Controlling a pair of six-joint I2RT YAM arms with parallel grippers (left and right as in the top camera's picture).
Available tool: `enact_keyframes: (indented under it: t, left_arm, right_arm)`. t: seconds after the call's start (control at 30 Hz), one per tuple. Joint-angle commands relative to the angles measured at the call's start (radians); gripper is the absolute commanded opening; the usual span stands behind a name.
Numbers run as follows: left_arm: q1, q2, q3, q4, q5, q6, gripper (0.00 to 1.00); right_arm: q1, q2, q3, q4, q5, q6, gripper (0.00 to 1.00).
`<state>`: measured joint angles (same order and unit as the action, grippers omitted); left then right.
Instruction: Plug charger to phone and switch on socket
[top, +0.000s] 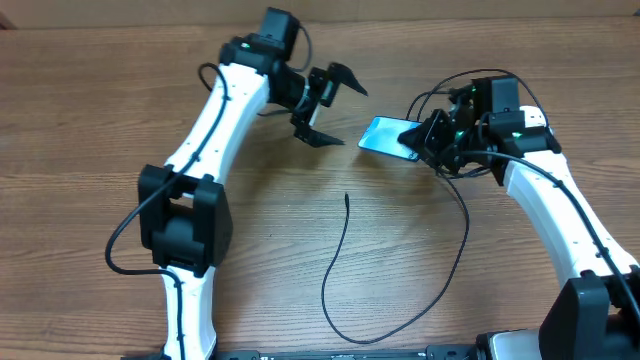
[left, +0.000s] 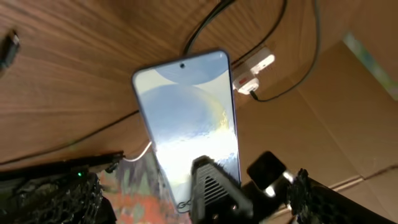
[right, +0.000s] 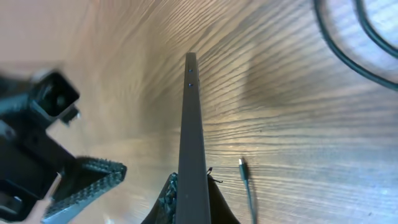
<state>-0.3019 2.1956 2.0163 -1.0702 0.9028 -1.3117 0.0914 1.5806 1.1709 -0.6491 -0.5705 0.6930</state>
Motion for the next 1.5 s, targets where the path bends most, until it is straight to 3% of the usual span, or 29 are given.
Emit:
enact_keyframes:
  t: [0.0,0.2,0.4,0.97,1.47]
  left_arm:
    - [0.013,0.0,0.024,-0.006,0.04,0.087,0.99]
    - [0.016,0.0,0.024,0.002,0.036,0.083,1.0]
    - [0.016,0.0,0.024,0.003,0.029,0.047,0.99]
    - [-0.055,0.0,0.024,0.01,-0.096,-0.239,1.0]
    - [-0.073,0.0,0.024,0.01,-0.133,-0.257,0.99]
  right_arm:
    - [-0.014,-0.003,0.027,0.009,-0.066,0.246,0.04]
    - [-0.014,-0.003,0.027,0.012,-0.113,0.634,0.04]
    - [-0.013,-0.003,0.027,0.023,-0.176,0.882,0.04]
    - [0.019,-0.003,0.027,0.196,-0.252,1.143,0.04]
    - [0.027,-0.003,0.027,0.219,-0.283,1.197,0.04]
